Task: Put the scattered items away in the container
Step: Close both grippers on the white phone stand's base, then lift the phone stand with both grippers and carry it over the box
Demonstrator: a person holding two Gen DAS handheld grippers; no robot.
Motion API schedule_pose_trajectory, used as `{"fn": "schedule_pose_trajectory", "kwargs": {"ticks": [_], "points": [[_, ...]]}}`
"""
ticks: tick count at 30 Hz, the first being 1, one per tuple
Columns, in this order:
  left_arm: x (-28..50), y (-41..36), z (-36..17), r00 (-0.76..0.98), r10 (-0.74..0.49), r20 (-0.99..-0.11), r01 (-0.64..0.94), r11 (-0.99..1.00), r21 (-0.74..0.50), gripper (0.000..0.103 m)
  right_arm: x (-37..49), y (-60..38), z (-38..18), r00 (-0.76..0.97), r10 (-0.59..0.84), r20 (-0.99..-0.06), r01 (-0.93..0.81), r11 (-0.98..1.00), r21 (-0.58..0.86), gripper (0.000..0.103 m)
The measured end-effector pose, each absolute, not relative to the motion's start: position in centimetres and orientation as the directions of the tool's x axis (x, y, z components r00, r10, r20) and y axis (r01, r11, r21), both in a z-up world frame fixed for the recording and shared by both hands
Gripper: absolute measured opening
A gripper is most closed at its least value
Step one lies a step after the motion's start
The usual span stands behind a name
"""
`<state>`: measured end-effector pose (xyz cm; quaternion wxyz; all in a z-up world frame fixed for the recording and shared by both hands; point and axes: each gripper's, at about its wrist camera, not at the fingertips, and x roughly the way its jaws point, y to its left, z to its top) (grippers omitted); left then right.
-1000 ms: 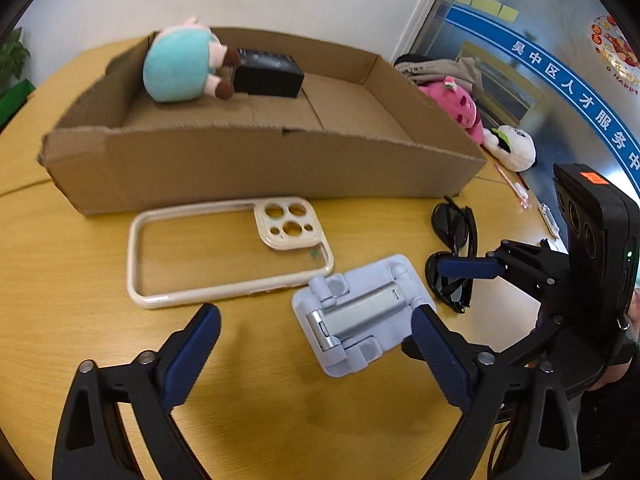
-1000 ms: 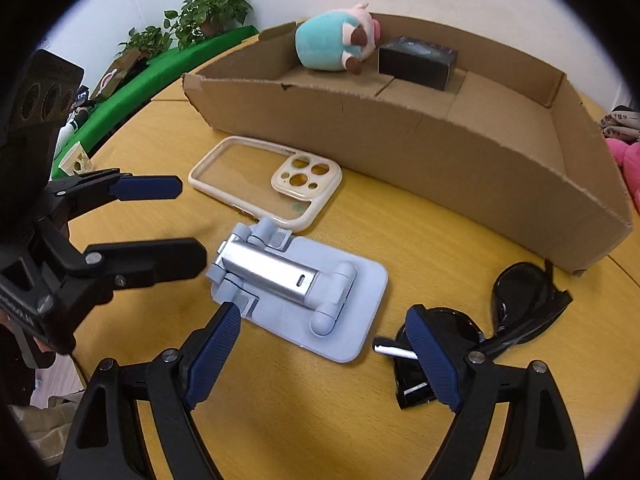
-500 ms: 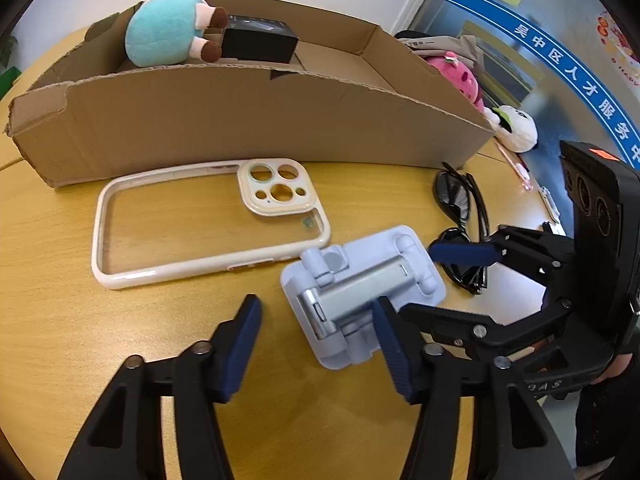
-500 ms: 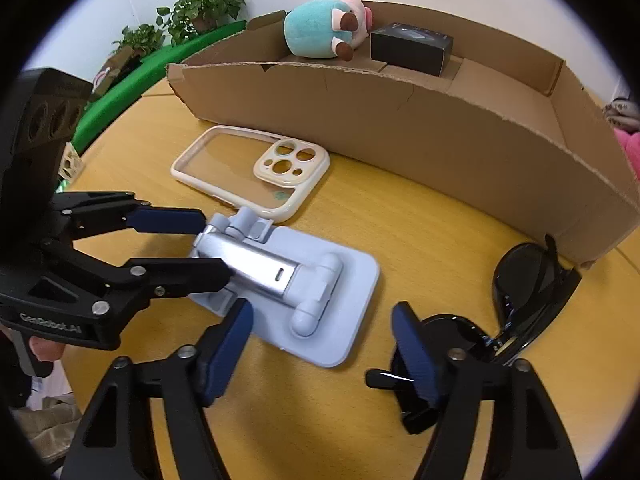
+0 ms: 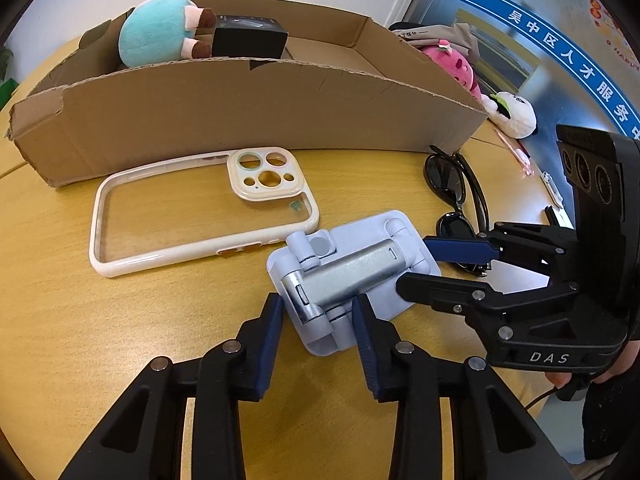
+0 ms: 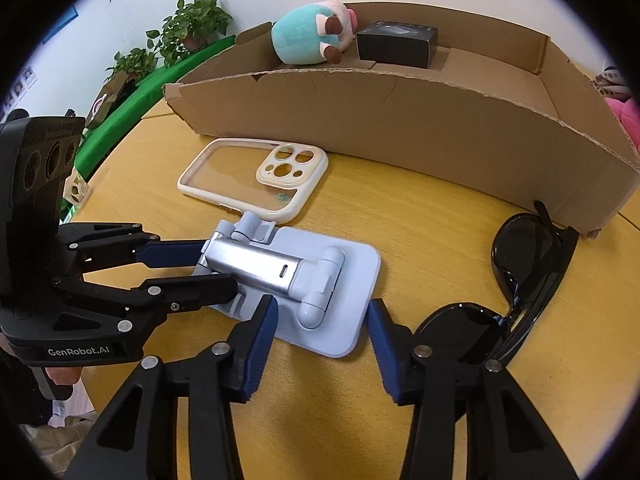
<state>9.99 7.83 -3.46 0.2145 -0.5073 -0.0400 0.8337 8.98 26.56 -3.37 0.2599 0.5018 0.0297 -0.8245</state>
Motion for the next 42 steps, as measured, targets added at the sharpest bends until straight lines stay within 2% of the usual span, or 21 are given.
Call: {"fn": "schedule_pose_trajectory", "kwargs": {"ticks": [3, 10, 28, 42], "points": [[10.2, 7.6, -3.5, -0.396, 0.397, -0.828, -0.317, -0.905, -0.283, 0.036, 9.2, 26.8, -3.3, -0.367, -0.405, -0.838, 0.444, -0.867, 0.224, 0.036], [11.0, 7.2, -2.6, -0.414, 0.394, -0.821, -0.315, -0.908, -0.277, 0.034, 10.3, 26.4, -2.2, -0.409, -0.406, -0.817, 0.444, -0.871, 0.211, 0.034], [7.2, 6.8, 10.1, -0.615, 0.407, -0.675, -0.415, -0.895, -0.162, 0.034, 8.6, 26.7, 9.9, -0.665, -0.404, -0.629, 0.442, -0.891, 0.105, 0.034], [0.4, 7.7, 16.5, -0.694, 0.375, -0.614, -0.439, -0.897, -0.052, 0.033, 2.6, 27.6, 15.3, -0.75, -0.4, -0.527, 0.418, -0.904, 0.092, 0.034]]}}
